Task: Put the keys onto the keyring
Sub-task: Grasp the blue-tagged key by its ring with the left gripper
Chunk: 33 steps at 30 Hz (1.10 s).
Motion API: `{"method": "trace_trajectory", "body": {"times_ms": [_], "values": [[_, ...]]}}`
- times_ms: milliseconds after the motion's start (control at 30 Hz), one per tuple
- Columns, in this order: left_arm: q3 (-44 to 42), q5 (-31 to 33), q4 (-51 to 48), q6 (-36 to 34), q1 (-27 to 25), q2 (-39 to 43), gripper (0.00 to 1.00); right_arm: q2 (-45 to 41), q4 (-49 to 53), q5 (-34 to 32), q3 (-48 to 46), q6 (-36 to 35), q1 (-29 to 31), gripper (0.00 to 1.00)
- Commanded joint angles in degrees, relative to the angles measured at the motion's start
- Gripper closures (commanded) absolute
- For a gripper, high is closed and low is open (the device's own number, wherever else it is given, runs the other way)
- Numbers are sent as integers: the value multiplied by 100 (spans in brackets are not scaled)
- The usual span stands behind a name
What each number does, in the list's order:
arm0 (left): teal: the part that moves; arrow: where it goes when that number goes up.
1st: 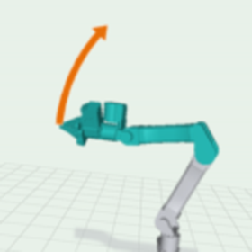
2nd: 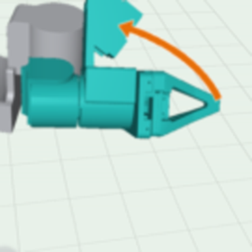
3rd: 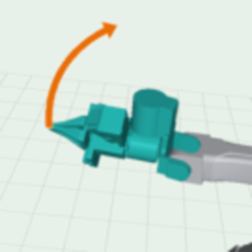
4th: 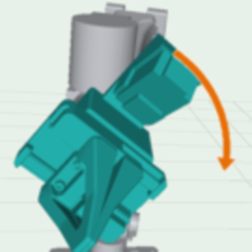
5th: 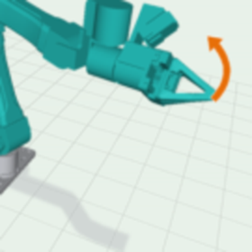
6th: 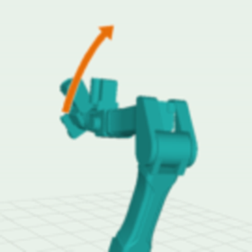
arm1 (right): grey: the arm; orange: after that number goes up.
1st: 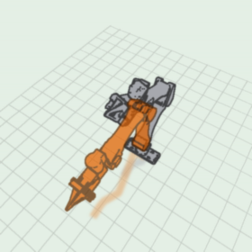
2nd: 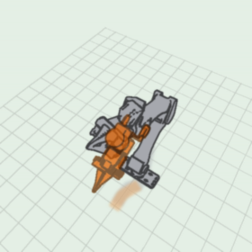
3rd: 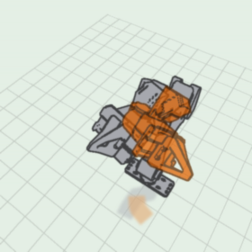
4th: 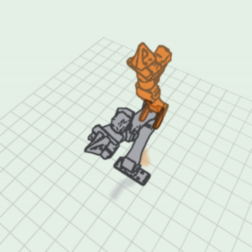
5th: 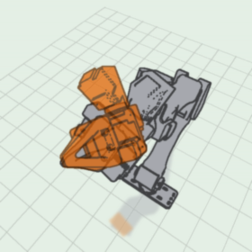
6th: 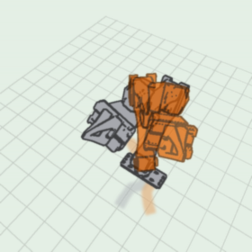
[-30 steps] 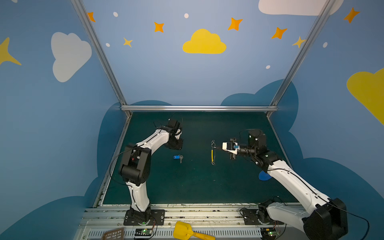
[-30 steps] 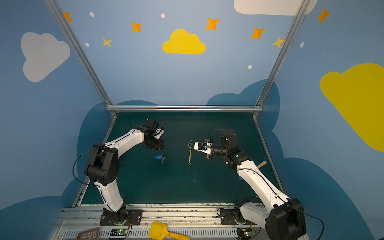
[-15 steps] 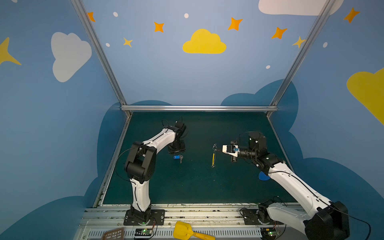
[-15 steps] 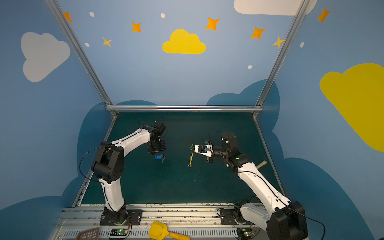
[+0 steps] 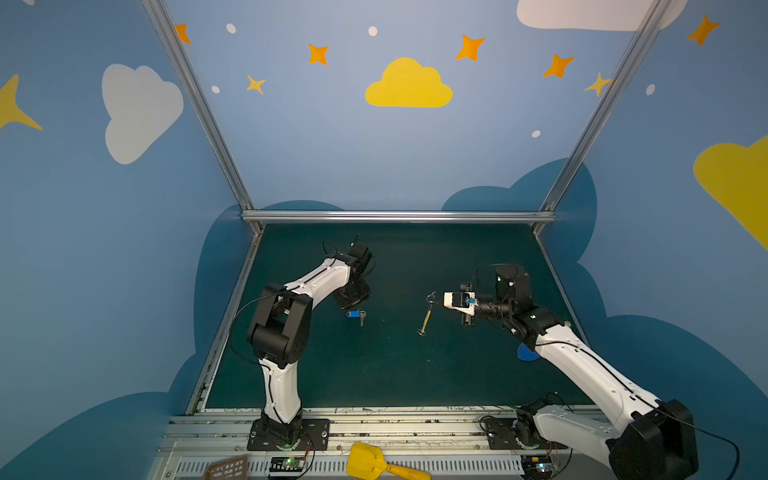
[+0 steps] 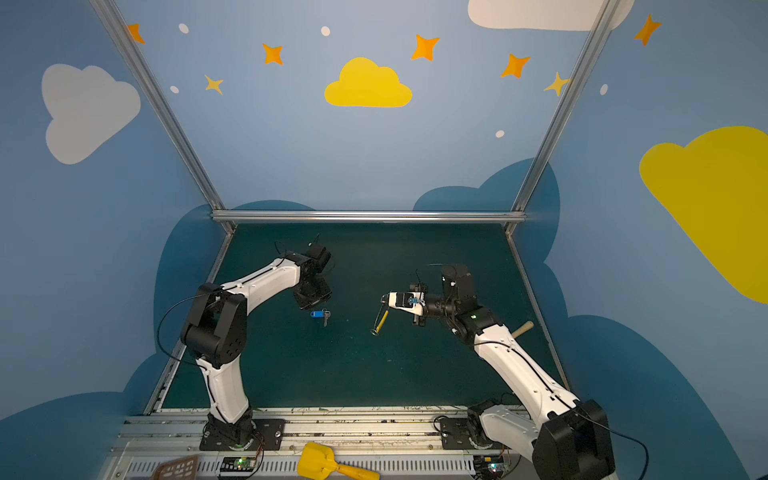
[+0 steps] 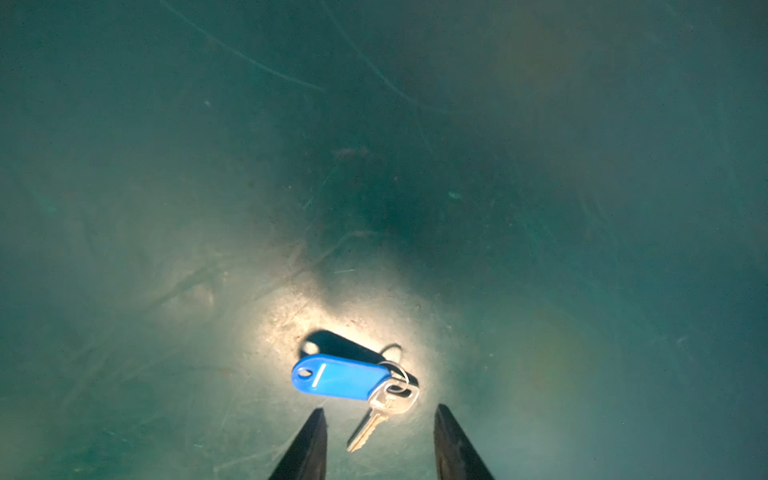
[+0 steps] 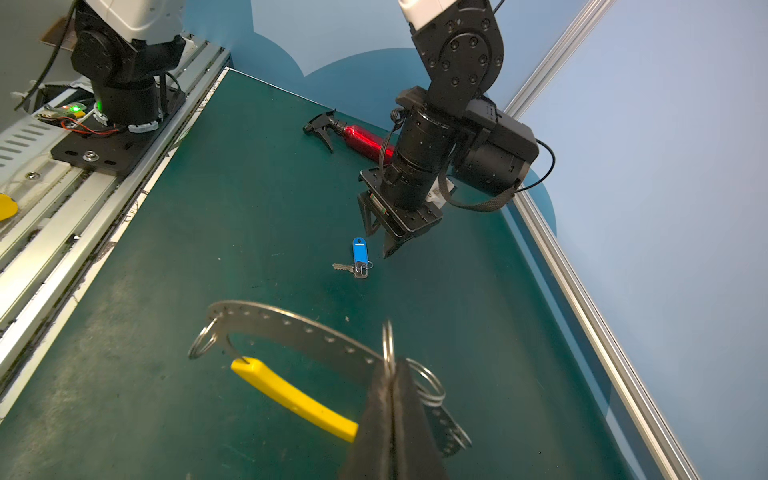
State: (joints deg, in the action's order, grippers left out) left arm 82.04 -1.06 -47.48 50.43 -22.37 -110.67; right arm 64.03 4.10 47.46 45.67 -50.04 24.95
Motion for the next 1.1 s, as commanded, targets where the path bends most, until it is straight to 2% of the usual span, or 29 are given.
{"method": "trace_trajectory", "body": {"times_ms": [0, 500, 1067], "values": [[276, -25, -102, 195, -99, -267, 58, 74, -31, 74, -37, -50, 16, 100], [493, -48, -429, 143, -190, -797, 63, 144, 118, -22, -35, -129, -14, 100], [453, 202, -480, -18, -154, -854, 75, 233, 73, -3, -31, -87, -21, 100]]}}
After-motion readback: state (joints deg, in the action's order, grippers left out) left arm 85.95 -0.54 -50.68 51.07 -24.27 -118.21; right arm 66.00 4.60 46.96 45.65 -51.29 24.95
